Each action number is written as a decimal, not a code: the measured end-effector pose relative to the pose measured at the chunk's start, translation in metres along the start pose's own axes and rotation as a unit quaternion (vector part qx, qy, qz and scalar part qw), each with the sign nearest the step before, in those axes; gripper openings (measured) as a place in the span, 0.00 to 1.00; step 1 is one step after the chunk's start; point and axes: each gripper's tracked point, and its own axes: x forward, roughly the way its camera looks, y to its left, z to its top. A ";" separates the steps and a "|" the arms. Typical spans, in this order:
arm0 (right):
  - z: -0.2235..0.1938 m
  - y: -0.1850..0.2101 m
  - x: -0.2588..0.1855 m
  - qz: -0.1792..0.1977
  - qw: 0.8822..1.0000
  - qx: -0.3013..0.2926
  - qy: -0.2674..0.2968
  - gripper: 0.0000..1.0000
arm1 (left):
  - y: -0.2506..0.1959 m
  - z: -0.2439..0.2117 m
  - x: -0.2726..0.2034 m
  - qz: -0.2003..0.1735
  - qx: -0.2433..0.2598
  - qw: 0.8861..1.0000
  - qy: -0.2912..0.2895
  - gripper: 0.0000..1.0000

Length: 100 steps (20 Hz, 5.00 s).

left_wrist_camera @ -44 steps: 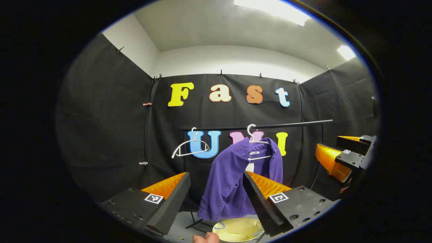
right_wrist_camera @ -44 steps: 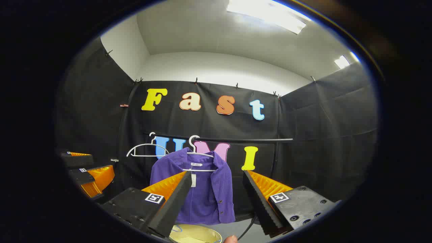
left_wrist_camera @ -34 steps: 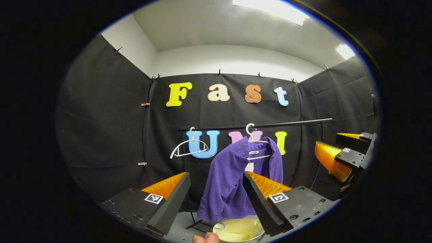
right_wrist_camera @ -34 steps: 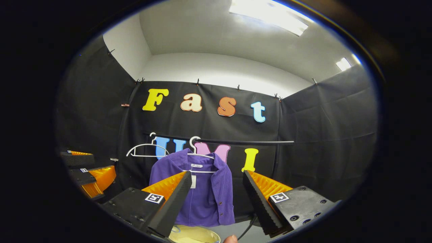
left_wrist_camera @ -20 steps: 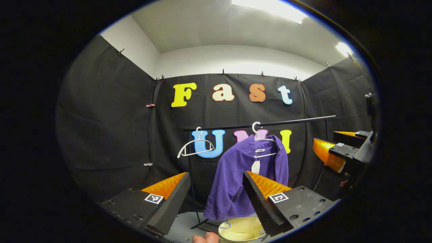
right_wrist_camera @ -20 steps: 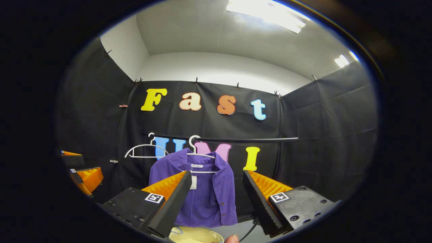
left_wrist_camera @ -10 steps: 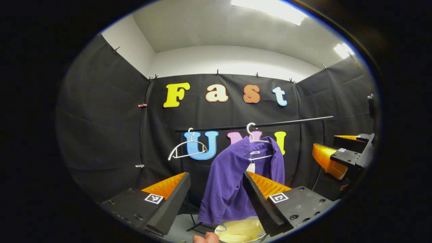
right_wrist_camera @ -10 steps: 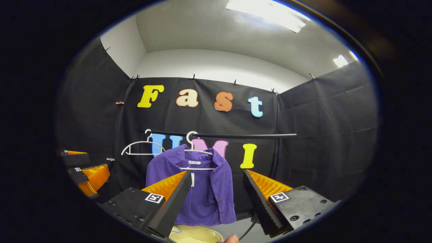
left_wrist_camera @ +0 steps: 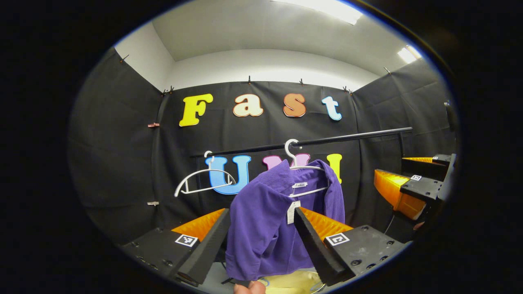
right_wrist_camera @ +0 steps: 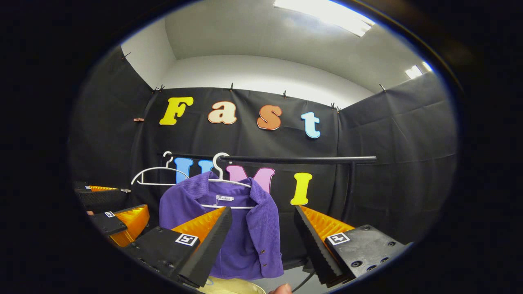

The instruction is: Grasp the clothes on the hanger with both hands and then place them into the laundry hamper below.

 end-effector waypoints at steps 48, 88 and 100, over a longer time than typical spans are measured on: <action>-0.069 -0.045 0.234 -0.032 0.987 -0.111 -0.108 0.05 | 0.018 -0.073 0.211 0.066 0.024 0.996 0.052 0.06; -0.132 0.062 0.180 0.118 0.993 -0.019 -0.009 0.06 | 0.097 -0.133 0.167 0.097 0.009 0.988 0.122 0.05; -0.127 0.090 0.131 0.180 0.983 -0.008 0.025 0.05 | 0.004 -0.159 0.136 -0.010 -0.049 0.988 0.149 0.05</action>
